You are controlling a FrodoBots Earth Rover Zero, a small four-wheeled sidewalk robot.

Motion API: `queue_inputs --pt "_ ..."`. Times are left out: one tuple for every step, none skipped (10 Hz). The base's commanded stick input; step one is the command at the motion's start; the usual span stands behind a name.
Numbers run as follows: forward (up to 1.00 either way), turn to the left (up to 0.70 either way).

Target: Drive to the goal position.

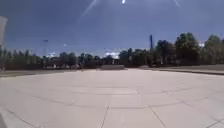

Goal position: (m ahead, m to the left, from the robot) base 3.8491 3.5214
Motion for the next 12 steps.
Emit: queue_inputs --pt "0.36 0.00" --pt "0.37 0.00" --pt "0.36 0.00" --pt "0.36 0.00" --pt "0.36 0.00" --pt "0.36 0.00" --pt "0.36 0.00" --pt "0.36 0.00" --pt "0.37 0.00" --pt "0.37 0.00" --pt "0.37 0.00" --pt "0.37 0.00"
